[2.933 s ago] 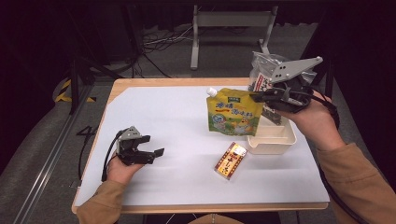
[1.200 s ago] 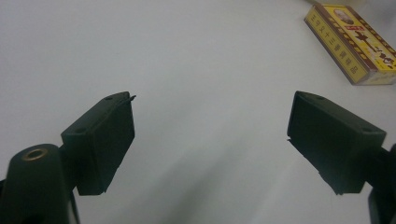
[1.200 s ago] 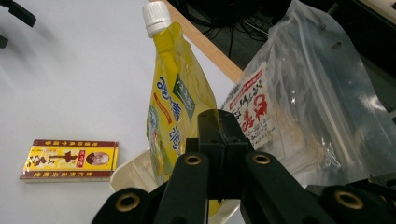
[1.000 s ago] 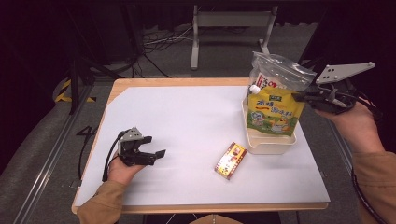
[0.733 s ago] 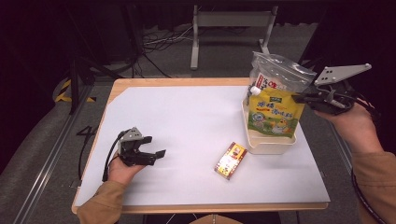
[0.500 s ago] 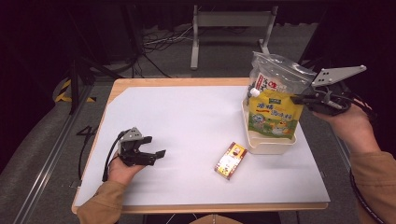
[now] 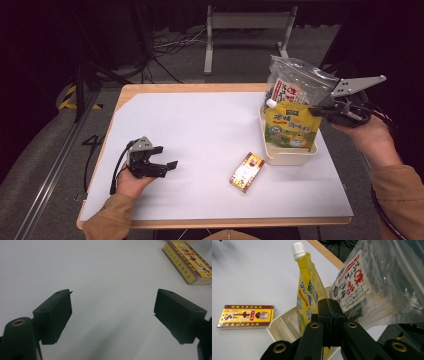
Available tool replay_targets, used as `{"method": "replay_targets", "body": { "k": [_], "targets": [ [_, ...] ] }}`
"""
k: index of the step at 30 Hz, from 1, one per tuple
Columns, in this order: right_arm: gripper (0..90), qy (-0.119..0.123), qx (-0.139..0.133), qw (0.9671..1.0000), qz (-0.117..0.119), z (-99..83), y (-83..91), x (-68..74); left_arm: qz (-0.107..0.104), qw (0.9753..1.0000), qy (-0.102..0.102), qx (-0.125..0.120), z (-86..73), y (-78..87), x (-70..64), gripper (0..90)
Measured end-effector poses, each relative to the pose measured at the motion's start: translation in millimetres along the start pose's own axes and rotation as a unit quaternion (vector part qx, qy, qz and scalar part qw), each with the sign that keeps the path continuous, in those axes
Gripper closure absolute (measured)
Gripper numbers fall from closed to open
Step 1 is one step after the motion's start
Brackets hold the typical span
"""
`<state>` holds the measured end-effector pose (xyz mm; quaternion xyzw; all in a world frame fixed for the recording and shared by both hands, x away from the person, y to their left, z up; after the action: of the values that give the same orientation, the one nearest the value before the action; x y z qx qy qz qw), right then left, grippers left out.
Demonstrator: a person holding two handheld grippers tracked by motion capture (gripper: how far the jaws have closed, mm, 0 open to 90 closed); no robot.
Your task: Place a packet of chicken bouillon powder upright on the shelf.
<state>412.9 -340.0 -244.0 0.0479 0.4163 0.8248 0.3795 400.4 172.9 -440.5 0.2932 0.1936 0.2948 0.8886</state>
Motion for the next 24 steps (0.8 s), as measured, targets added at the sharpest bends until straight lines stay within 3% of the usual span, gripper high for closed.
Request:
{"method": "replay_targets", "body": {
  "k": [19, 24],
  "targets": [
    [86.8, -0.039, 0.005, 0.9992, 0.012, -24.2, -10.6, -3.3, -0.005, 1.0, -0.001, 0.004, 2.8, -1.8, -6.7, 15.5],
    [85.6, -0.049, 0.0, 0.9987, 0.012, -30.9, -12.2, -3.6, -0.015, 0.9998, -0.012, 0.008, 8.3, -3.9, -11.8, 14.5]
  ]
}}
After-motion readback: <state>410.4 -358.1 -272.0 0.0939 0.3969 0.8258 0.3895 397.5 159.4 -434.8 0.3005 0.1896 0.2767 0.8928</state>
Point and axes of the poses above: each handheld gripper's, and its own axes: y roughly backward along the jaws, z roughly out of its top, x roughly to its left, the point moved 2 cm from there along -y, roughly forward along the jaws, and after that the axes turned 5 degrees about x, right-handed, at the moved point
